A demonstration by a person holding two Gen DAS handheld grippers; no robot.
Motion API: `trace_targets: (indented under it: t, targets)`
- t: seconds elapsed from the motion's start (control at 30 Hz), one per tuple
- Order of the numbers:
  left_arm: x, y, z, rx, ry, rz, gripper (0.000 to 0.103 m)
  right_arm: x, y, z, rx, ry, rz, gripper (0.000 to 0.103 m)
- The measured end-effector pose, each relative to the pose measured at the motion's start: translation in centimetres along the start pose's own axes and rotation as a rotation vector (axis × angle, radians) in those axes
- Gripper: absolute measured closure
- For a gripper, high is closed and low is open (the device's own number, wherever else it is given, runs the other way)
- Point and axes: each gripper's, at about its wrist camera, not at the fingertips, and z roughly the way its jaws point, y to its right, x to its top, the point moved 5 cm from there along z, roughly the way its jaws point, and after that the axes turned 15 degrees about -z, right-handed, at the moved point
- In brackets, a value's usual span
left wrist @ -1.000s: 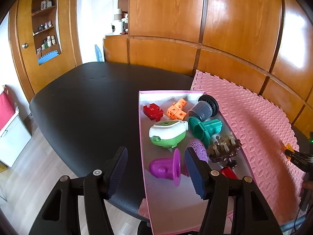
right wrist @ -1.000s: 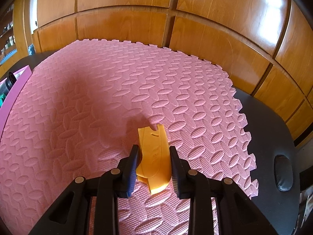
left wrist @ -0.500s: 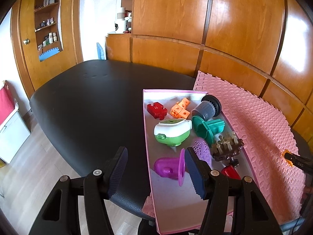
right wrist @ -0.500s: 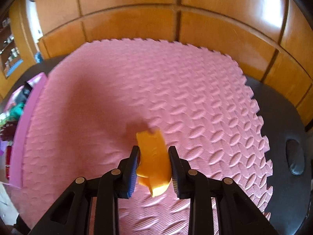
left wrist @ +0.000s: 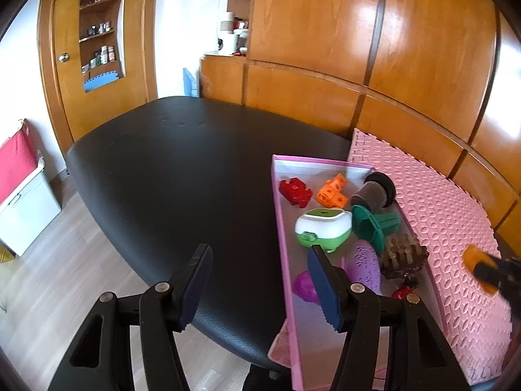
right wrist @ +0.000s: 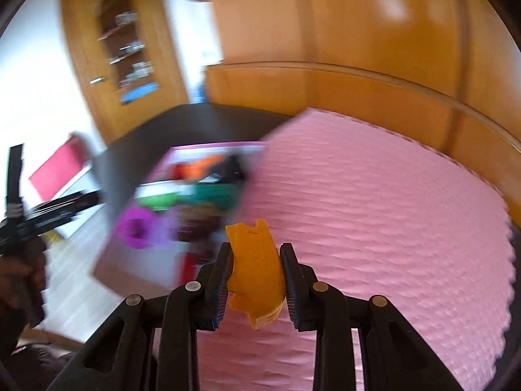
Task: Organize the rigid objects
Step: 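Carry the orange piece over the tray with the right tool, then lower the orange piece into the tray and open the right tool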
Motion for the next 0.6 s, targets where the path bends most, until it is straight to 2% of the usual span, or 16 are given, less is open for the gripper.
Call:
trace_targets:
  t: [0.17, 0.27, 0.47, 0.6]
  targets:
    - [0.1, -1.0, 0.2, 0.011, -0.003, -0.021, 0.042, 2.0, -7.0, 3.6, 0.169, -0.038, -0.16, 0.074]
    - [0.3, -1.5, 0.1, 0.016, 0.001, -0.03, 0.042, 1.9, -9.5, 5.6, 0.239, -0.093, -0.23, 0.074]
    - [0.4, -2.5, 0.6, 0.025, -0.007, -0.052, 0.042, 1.5, -11.2, 9.9, 0.316, -0.177, -0.267, 0.074]
    - [0.1, -2.4, 0.9, 0.029, -0.013, -0.044, 0.042, 1.3, -12.4, 11.9, 0.322, -0.212, -0.285, 0.074]
